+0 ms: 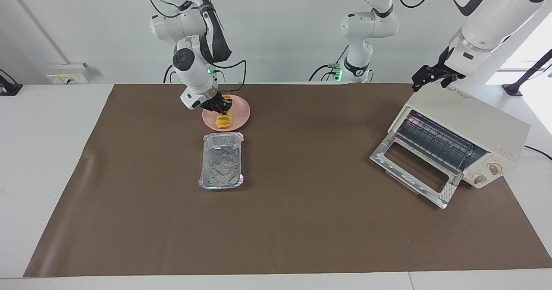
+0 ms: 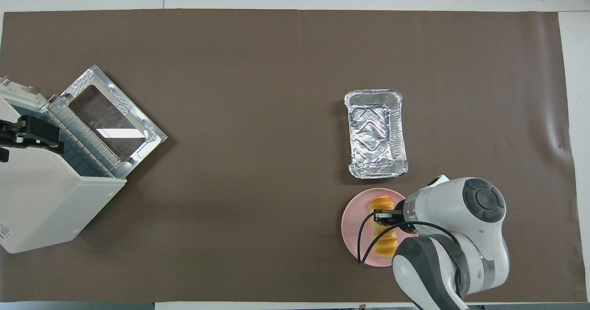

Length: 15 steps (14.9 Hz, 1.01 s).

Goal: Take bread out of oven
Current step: 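Open the right gripper to release the bread on the plate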

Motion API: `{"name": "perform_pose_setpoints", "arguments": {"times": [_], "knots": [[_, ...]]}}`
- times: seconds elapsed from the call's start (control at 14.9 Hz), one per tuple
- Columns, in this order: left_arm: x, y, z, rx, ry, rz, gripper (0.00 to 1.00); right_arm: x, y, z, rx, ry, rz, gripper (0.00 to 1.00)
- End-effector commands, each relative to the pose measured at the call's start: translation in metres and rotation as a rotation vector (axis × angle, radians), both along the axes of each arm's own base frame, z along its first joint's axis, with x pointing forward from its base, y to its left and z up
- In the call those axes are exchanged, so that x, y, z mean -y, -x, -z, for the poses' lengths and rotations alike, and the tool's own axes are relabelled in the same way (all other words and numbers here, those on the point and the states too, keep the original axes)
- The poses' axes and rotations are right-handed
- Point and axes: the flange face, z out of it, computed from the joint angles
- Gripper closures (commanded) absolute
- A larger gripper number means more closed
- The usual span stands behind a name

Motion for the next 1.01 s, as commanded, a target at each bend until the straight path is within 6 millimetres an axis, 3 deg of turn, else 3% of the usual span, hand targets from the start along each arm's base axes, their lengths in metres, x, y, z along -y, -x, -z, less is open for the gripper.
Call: {"name": "perform_pose_setpoints", "arguments": {"times": [0.0, 0.13, 0.34, 0.6, 0.81, 0.94], "knots": [[-0.002, 0.002, -0.005, 0.005, 0.006, -0.003, 0.00, 0.001, -0.002, -0.006, 0.023, -0.002, -0.009, 0.00], [-0.002, 0.002, -0.005, 0.007, 0.006, -0.003, 0.00, -0.002, -0.019, -0.032, 0.058, -0.022, -0.006, 0.00], [-0.002, 0.003, -0.005, 0.007, 0.006, -0.003, 0.00, -0.007, -0.046, -0.094, 0.030, -0.012, -0.063, 0.00], [-0.002, 0.003, -0.006, 0.009, 0.006, -0.003, 0.00, 0.002, -0.077, -0.201, 0.114, 0.105, -0.156, 0.00], [-0.002, 0.002, -0.005, 0.005, 0.006, -0.003, 0.00, 0.028, -0.098, -0.264, 0.205, 0.131, -0.125, 0.00], [-0.002, 0.003, -0.005, 0.007, 0.006, -0.003, 0.00, 0.048, -0.114, -0.281, 0.208, 0.124, -0.174, 0.00]]}}
